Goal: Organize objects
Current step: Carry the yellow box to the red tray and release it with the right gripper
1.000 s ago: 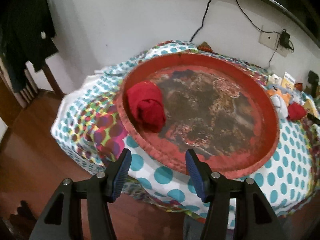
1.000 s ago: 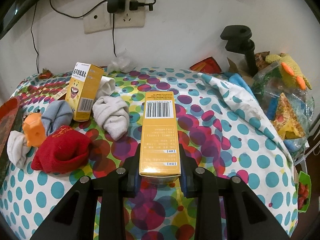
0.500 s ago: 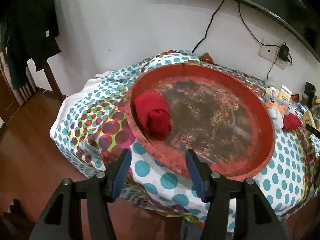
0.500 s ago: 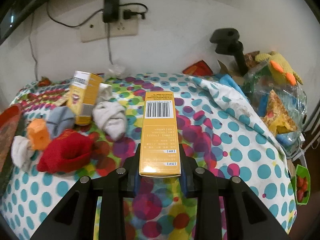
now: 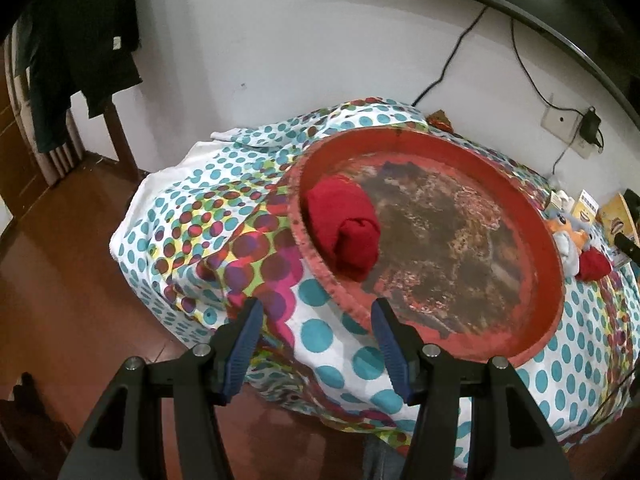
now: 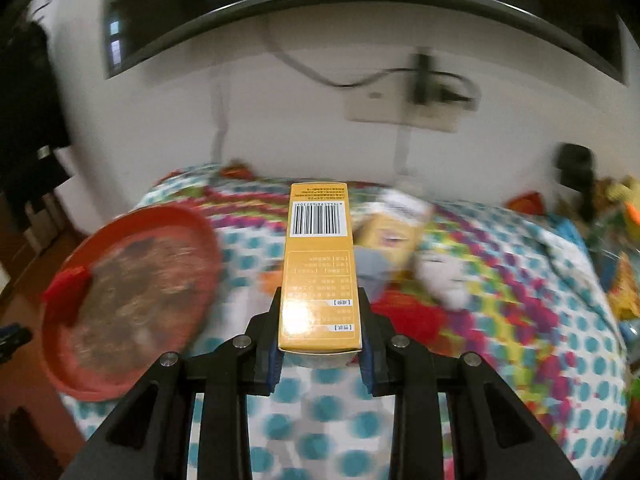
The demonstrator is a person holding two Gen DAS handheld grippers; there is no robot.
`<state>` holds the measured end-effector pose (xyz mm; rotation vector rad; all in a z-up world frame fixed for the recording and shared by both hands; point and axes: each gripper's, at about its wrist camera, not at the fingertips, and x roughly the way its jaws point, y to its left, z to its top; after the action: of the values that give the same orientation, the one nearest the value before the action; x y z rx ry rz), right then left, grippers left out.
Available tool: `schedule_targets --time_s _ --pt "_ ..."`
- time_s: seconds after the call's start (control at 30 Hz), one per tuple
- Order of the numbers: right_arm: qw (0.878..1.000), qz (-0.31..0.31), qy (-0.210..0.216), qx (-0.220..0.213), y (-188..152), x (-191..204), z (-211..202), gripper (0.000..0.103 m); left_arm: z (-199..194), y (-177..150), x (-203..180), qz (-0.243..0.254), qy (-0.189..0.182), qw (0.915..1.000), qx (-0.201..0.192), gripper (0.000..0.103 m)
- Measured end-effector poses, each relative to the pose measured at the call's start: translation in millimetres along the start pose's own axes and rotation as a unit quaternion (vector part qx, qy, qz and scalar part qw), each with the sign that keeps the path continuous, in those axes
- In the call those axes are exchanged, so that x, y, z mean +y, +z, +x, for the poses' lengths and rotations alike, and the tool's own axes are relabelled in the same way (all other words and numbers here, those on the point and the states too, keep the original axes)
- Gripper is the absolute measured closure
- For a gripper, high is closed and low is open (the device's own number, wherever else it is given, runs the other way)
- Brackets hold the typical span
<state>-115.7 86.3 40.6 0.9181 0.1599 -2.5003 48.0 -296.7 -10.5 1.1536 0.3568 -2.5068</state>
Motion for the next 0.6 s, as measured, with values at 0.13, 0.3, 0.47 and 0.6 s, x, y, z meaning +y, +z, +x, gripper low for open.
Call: schedule_targets --time_s 0.13,0.3,0.47,0.6 --pt "0.999 -0.031 0.032 0.01 -0.7 45.9 8.6 0.074 2.6 1.0 9.6 -0.016 -0.002 0.9998 0.007 0.045" --pt "0.996 -0.071 0.054 0.026 -3.6 91.2 22.1 0.074 6.1 0.9 16.4 -0.022 0.002 0.9997 0.014 0.045" --pt "0.994 -0.081 0.063 0.04 -3.5 111.3 34.3 0.074 7.6 0.8 18.9 -0.026 0.004 0.9995 0.016 0.045" --pt "0.993 -0.089 0.059 0.056 0.2 118.5 50.3 0.074 7.8 0.5 20.5 -0.03 0.011 0.9994 0.015 0.045"
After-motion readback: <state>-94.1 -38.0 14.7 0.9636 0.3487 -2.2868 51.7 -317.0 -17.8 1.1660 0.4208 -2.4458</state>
